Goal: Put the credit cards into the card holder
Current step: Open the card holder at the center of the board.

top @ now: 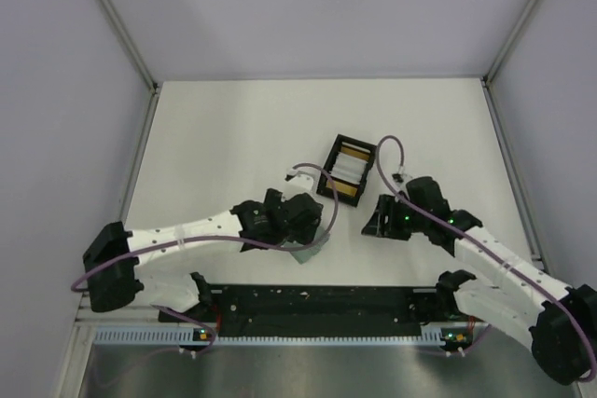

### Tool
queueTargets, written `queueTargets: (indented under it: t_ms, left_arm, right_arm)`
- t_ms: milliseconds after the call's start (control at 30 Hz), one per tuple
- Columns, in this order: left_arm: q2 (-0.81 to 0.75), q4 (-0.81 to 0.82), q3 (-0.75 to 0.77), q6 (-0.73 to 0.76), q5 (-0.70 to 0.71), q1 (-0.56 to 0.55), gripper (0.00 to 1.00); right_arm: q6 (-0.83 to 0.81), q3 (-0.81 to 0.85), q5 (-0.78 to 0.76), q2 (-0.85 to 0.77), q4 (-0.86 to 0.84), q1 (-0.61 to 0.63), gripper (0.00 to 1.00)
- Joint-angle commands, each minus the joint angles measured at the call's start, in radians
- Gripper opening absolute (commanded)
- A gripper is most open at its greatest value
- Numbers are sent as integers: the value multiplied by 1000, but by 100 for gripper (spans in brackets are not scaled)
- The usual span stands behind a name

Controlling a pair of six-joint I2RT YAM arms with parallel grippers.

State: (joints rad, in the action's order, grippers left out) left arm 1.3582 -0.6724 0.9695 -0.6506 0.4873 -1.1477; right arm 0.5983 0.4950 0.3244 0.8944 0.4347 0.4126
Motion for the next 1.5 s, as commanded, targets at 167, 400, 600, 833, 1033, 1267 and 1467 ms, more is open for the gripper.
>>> queueTargets:
  t_ms: [167,400,600,833,1033,1267,1467]
  left_arm:
    - [-243,304,-340,-93,-157,121,83]
    - [-188,467,-428,-49,-309,163,86]
    - [-148,565,-486,-40,-388,223,85]
    - [-100,608,-529,-57,-415,261,74]
    - [-33,637,-520,-60,-463,261,64]
    - [-28,663,-538,-69,-483,263,53]
    - [-18,711,-552,-80,-483,263,52]
  right_arm:
    - [72,-41,-19,152,-375,337,49]
    - [28,48,68,351,-478,391,44]
    - [41,68,88,429,-568,425,43]
    - [2,128,94,514,-576,428,42]
    - [-5,169,97,629,-588,428,41]
    - [40,125,137,696,-665,427,37]
    - [78,85,169,712,-711,436,35]
